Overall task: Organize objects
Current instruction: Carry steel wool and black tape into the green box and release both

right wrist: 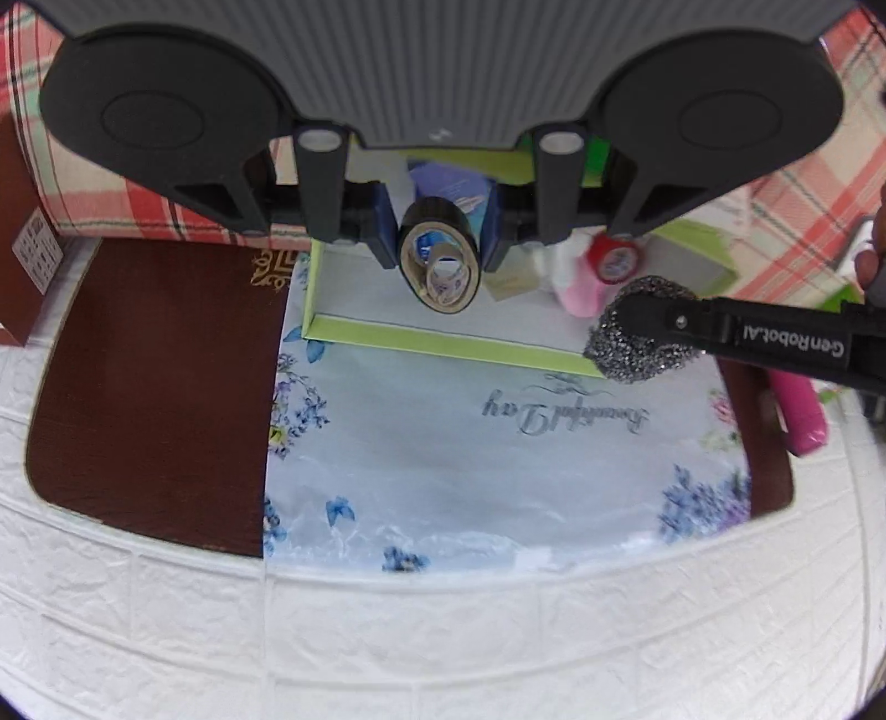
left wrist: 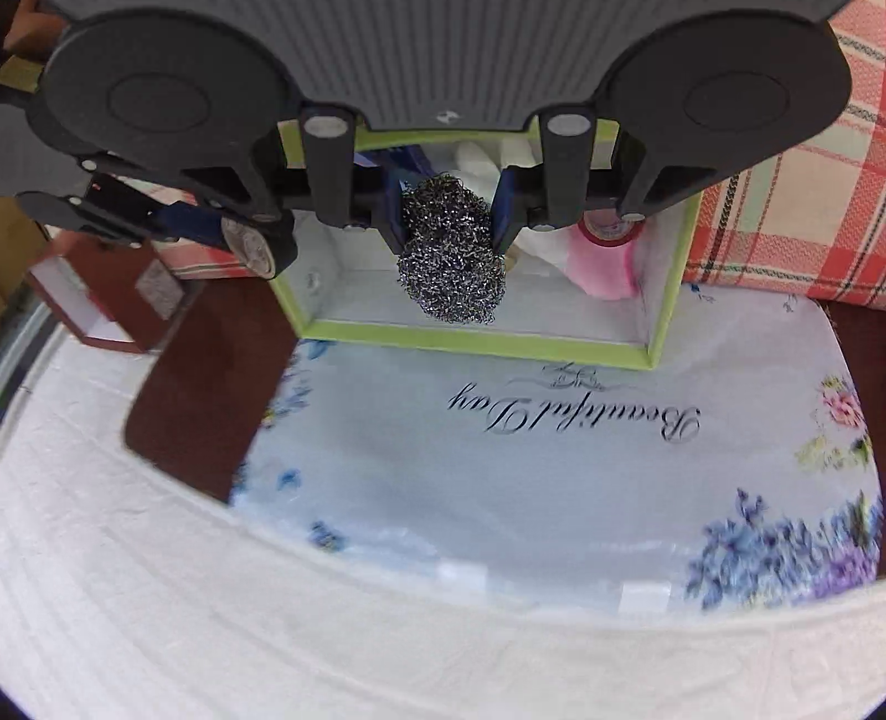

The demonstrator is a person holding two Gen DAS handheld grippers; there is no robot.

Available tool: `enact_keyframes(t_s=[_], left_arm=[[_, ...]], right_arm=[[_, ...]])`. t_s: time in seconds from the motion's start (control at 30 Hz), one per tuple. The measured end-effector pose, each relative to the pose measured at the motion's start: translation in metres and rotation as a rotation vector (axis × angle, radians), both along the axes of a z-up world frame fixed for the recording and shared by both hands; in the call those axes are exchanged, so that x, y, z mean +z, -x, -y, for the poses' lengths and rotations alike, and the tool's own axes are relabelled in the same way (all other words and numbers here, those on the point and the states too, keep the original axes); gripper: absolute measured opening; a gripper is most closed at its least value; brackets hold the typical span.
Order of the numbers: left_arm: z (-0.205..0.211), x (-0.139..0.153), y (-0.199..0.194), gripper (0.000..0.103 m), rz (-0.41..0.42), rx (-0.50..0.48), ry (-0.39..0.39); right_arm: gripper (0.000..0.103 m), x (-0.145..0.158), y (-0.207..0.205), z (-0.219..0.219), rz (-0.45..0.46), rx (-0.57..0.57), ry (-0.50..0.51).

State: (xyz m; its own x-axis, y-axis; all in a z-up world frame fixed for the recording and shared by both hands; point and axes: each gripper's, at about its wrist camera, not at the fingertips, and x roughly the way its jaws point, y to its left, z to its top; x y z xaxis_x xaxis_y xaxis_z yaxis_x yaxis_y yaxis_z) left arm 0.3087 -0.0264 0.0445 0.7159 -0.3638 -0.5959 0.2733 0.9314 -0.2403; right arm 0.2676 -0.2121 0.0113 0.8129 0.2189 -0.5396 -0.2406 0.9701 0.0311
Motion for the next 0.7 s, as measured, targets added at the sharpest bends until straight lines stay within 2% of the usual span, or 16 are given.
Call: enact_keyframes(t_s=[0.27,0.3,0.33,0.37,0.43,0.5,0.53,0.57,0.7], left_arm=[[0.001,-0.027,-0.036,0.035,-0.013,0.004,-0.043],[0.0,-0.03,-0.039,0.037,-0.009,0.02,-0.043],[-0.001,-0.031,-0.039,0.051,0.004,0.032,-0.042],[-0.003,-0.032,-0.038,0.073,0.026,0.044,-0.043],[-0.005,-0.03,-0.033,0.092,0.086,0.098,-0.063],[-0.007,-0.028,-0.03,0.094,0.127,0.134,-0.08],[-0.008,-0.028,-0.029,0.094,0.128,0.136,-0.086],[-0.009,-0.027,-0.028,0.094,0.126,0.141,-0.091],[-0.013,-0.02,-0.019,0.094,0.139,0.151,-0.099]], right_arm=[[0.031,-0.036,-0.051,-0.011,-0.061,-0.004,0.049],[0.035,-0.039,-0.054,-0.012,-0.06,-0.007,0.058],[0.05,-0.042,-0.055,-0.012,-0.053,-0.005,0.065],[0.057,-0.043,-0.055,-0.012,-0.047,-0.003,0.07],[0.079,-0.043,-0.051,-0.01,-0.022,0.009,0.051],[0.092,-0.038,-0.048,-0.005,0.002,0.022,0.018],[0.1,-0.037,-0.045,-0.003,0.015,0.027,0.003],[0.103,-0.032,-0.042,0.0,0.027,0.034,-0.016],[0.103,-0.019,-0.028,0.005,0.043,0.032,-0.064]])
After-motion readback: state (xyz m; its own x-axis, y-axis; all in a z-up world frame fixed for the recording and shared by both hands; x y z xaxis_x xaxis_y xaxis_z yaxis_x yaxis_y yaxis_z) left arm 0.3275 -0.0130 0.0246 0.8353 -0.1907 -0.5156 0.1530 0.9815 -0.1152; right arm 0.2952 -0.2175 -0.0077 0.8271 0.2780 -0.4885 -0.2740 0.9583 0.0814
